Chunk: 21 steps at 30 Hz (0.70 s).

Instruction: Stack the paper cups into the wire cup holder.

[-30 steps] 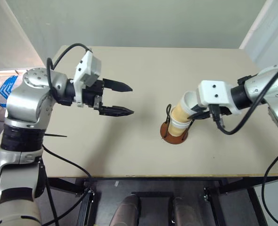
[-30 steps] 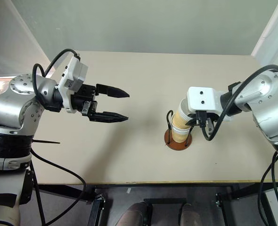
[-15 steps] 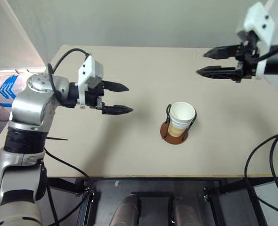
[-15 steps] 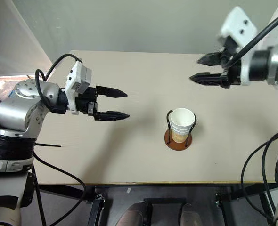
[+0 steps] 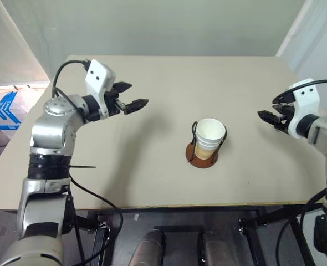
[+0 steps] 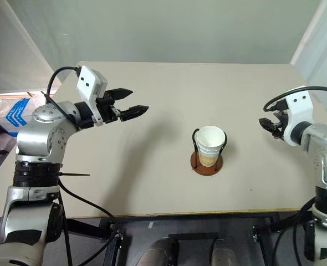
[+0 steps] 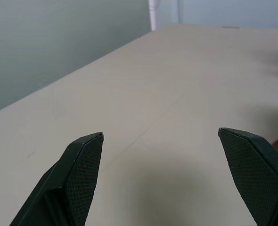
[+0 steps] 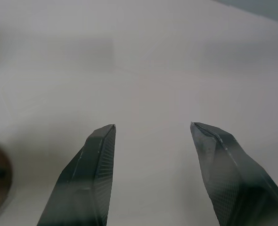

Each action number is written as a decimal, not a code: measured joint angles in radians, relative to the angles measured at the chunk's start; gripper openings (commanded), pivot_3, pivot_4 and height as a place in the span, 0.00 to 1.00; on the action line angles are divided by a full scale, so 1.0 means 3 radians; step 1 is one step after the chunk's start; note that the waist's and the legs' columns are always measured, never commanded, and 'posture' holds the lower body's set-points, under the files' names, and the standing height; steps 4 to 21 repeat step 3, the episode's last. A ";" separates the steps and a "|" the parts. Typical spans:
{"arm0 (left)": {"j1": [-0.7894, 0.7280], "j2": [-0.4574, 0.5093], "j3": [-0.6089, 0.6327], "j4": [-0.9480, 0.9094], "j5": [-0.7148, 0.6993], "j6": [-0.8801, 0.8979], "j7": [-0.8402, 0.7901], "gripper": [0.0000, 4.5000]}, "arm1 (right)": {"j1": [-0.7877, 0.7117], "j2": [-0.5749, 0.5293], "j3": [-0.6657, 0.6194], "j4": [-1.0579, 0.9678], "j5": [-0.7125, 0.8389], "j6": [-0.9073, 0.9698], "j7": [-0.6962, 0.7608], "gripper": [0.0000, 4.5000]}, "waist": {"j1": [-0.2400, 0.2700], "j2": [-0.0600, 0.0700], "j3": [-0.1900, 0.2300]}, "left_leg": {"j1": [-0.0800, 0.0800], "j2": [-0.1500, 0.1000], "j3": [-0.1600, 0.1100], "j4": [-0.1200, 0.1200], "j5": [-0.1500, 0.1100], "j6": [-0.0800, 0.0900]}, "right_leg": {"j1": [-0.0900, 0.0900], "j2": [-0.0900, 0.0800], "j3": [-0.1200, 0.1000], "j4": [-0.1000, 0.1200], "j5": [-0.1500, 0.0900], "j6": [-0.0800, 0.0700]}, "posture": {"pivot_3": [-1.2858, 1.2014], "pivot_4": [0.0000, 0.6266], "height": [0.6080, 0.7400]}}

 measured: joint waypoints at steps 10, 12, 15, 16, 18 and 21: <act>0.0065 -0.0001 0.0021 -0.0040 -0.0013 0.0056 0.0078 0.95 | 0.0002 0.0139 -0.0057 0.0000 0.0007 -0.0045 -0.0154 0.59 | 0.0004 0.0000 0.0000 | -0.0002 0.0000 0.0000 0.0001 0.0002 0.0002 | 0.0000 0.0000 -0.0001 -0.0003 -0.0002 -0.0017 | 0.52 0.24 1.00; 0.0065 -0.0001 0.0021 -0.0040 -0.0013 0.0056 0.0078 0.95 | 0.0002 0.0139 -0.0057 0.0000 0.0007 -0.0045 -0.0154 0.59 | 0.0004 0.0000 0.0000 | -0.0002 0.0000 0.0000 0.0001 0.0002 0.0002 | 0.0000 0.0000 -0.0001 -0.0003 -0.0002 -0.0017 | 0.52 0.24 1.00; 0.0065 -0.0001 0.0021 -0.0040 -0.0013 0.0056 0.0078 0.95 | 0.0002 0.0139 -0.0057 0.0000 0.0007 -0.0045 -0.0154 0.59 | 0.0004 0.0000 0.0000 | -0.0002 0.0000 0.0000 0.0001 0.0002 0.0002 | 0.0000 0.0000 -0.0001 -0.0003 -0.0002 -0.0017 | 0.52 0.24 1.00; 0.0065 -0.0001 0.0021 -0.0040 -0.0013 0.0056 0.0078 0.95 | 0.0002 0.0139 -0.0057 0.0000 0.0007 -0.0045 -0.0154 0.59 | 0.0004 0.0000 0.0000 | -0.0002 0.0000 0.0000 0.0001 0.0002 0.0002 | 0.0000 0.0000 -0.0001 -0.0003 -0.0002 -0.0017 | 0.52 0.24 1.00; 0.0065 -0.0001 0.0021 -0.0040 -0.0013 0.0056 0.0078 0.95 | 0.0002 0.0139 -0.0057 0.0000 0.0007 -0.0045 -0.0154 0.59 | 0.0004 0.0000 0.0000 | -0.0002 0.0000 0.0000 0.0001 0.0002 0.0002 | 0.0000 0.0000 -0.0001 -0.0003 -0.0002 -0.0017 | 0.52 0.24 1.00; 0.0065 -0.0001 0.0021 -0.0040 -0.0013 0.0056 0.0078 0.95 | 0.0002 0.0139 -0.0057 0.0000 0.0007 -0.0045 -0.0154 0.59 | 0.0004 0.0000 0.0000 | -0.0002 0.0000 0.0000 0.0001 0.0002 0.0002 | 0.0000 0.0000 -0.0001 -0.0003 -0.0002 -0.0017 | 0.52 0.24 1.00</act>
